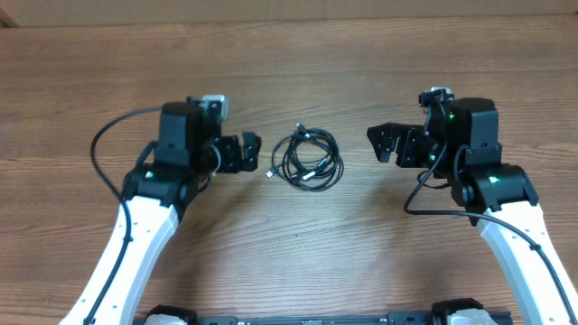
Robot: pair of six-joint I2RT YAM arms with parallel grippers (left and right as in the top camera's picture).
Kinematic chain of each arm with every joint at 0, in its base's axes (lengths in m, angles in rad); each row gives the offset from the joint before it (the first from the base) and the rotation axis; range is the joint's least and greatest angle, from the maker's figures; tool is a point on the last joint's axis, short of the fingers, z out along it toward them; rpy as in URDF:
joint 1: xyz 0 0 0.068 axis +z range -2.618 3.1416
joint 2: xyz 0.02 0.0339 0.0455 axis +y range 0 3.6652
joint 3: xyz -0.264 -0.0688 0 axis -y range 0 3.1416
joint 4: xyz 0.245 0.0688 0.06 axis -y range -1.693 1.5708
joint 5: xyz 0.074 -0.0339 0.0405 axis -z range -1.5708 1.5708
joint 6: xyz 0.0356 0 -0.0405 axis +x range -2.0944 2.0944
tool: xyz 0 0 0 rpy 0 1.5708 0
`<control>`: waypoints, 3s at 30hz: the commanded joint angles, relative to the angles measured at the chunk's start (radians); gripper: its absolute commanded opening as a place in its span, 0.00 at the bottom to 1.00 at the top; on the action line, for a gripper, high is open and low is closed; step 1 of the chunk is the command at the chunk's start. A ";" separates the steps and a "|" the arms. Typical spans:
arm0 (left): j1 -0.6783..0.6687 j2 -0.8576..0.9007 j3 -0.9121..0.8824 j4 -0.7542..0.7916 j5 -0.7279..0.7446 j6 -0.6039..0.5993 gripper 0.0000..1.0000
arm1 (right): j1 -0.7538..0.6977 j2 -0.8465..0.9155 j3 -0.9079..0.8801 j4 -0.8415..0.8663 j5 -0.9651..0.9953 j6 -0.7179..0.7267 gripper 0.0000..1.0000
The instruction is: Untangle cables
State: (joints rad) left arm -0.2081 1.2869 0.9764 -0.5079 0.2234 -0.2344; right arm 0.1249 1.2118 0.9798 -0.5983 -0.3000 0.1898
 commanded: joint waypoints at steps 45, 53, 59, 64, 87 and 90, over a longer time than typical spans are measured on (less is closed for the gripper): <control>-0.100 0.175 0.092 -0.072 -0.021 0.040 1.00 | 0.357 0.522 0.021 -0.002 0.281 0.257 0.75; -0.100 0.175 0.092 -0.072 -0.020 0.040 1.00 | 0.365 0.524 0.021 0.051 0.309 0.399 0.75; -0.100 0.175 0.092 -0.083 -0.019 0.040 1.00 | 0.375 0.558 0.021 0.071 0.307 0.439 0.75; -0.100 0.175 0.092 -0.083 -0.020 0.040 1.00 | 0.380 0.593 0.021 0.069 0.307 0.443 0.75; -0.100 0.175 0.092 -0.091 -0.013 0.040 1.00 | 0.380 0.599 0.010 -0.021 0.436 0.372 0.75; -0.100 0.175 0.092 -0.091 -0.013 0.040 1.00 | 0.380 0.599 0.064 -0.032 0.335 0.351 0.77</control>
State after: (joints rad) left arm -0.3061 1.4563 1.0500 -0.5995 0.2062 -0.2058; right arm 0.5056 1.7863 1.0019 -0.6300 0.1314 0.5865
